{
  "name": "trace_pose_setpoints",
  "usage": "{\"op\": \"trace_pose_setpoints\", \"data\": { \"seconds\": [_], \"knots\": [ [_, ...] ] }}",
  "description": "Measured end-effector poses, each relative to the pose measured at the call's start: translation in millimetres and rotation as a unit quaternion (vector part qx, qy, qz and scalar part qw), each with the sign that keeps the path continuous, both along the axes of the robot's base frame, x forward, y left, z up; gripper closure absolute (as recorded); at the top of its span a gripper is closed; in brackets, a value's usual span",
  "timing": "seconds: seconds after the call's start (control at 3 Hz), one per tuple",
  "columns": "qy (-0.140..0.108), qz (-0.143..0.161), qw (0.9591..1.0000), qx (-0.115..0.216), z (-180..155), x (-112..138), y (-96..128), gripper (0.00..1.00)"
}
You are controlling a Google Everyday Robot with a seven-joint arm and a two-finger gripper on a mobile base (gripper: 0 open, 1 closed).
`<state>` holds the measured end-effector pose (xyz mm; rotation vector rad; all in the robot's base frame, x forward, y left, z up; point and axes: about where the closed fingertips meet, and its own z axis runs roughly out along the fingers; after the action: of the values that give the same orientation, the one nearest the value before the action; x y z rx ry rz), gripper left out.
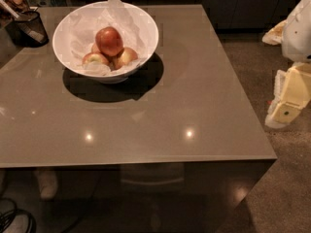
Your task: Pick apple from white bowl
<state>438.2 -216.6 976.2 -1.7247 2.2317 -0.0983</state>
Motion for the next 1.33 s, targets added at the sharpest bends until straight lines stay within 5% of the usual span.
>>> {"op": "trace_pose_setpoints", "data": {
  "seconds": [0.33,1.0,1.33],
  "knots": [
    [-0.004,0.003,1.0000,0.003,1.3,2.8,2.7,0.00],
    [-0.003,0.028,0.9995,0.013,16.6,63.9,52.9,0.00],
    [-0.003,0.028,0.9995,0.013,16.6,63.9,52.9,0.00]
  ]
}}
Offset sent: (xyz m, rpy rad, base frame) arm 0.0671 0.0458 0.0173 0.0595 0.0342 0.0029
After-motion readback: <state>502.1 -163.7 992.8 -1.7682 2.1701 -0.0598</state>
